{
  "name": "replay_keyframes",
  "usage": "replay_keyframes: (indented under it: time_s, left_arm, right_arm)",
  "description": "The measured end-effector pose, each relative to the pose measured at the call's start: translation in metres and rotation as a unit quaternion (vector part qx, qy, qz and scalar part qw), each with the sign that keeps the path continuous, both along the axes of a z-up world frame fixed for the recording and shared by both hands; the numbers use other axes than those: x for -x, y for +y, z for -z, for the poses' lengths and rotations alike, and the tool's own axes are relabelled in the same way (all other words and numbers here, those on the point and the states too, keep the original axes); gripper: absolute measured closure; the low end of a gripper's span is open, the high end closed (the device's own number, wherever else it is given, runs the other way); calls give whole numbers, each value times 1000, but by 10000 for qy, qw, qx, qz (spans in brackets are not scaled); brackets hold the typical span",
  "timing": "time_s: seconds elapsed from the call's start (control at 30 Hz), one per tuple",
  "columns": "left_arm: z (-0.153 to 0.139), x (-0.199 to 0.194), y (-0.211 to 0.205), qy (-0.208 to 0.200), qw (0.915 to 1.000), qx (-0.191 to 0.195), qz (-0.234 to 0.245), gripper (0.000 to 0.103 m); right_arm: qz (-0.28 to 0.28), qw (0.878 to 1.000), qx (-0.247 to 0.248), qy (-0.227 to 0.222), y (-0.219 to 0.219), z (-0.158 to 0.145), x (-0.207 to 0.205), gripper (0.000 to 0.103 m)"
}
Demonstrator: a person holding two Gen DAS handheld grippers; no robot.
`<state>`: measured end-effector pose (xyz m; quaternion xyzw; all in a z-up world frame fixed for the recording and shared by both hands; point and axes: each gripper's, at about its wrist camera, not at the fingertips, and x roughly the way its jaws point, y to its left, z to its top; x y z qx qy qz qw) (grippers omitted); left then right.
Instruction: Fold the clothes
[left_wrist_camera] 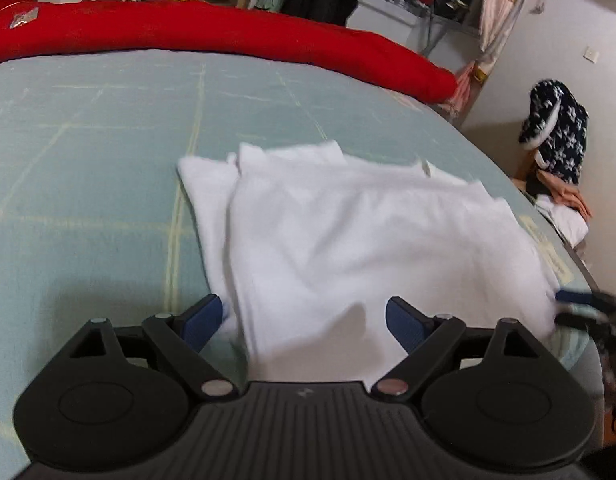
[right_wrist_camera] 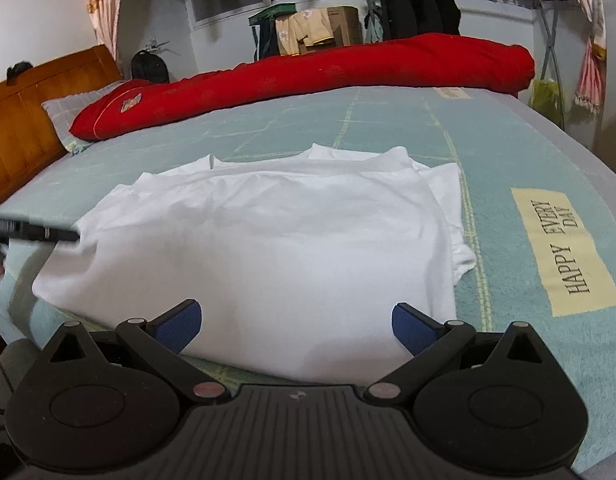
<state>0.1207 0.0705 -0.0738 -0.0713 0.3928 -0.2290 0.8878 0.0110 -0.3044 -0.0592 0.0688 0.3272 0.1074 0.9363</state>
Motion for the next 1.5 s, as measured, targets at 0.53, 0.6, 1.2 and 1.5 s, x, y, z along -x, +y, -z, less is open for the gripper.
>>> replay_keyframes:
  time_s: [0.53, 0.6, 1.2, 1.5]
  left_arm:
    - [-25, -20, -33, -551, 9981, -88, 267, 14]
    - [-12, -26, -33, -318, 9990, -316, 22, 14]
    - [-18, -51, -74, -36, 9987, -272, 423, 11]
    - [-9, -71, -71, 60, 9996, -226, 123, 11]
  right_arm:
    - [42, 10000, 52, -36, 2, 0, -1, 0]
    - [76, 9999, 101, -68, 1, -2, 1, 0]
    - [-373, 9980, -319, -403, 1, -26, -68, 0]
    - [24, 9995, -298, 41, -9, 5, -96, 0]
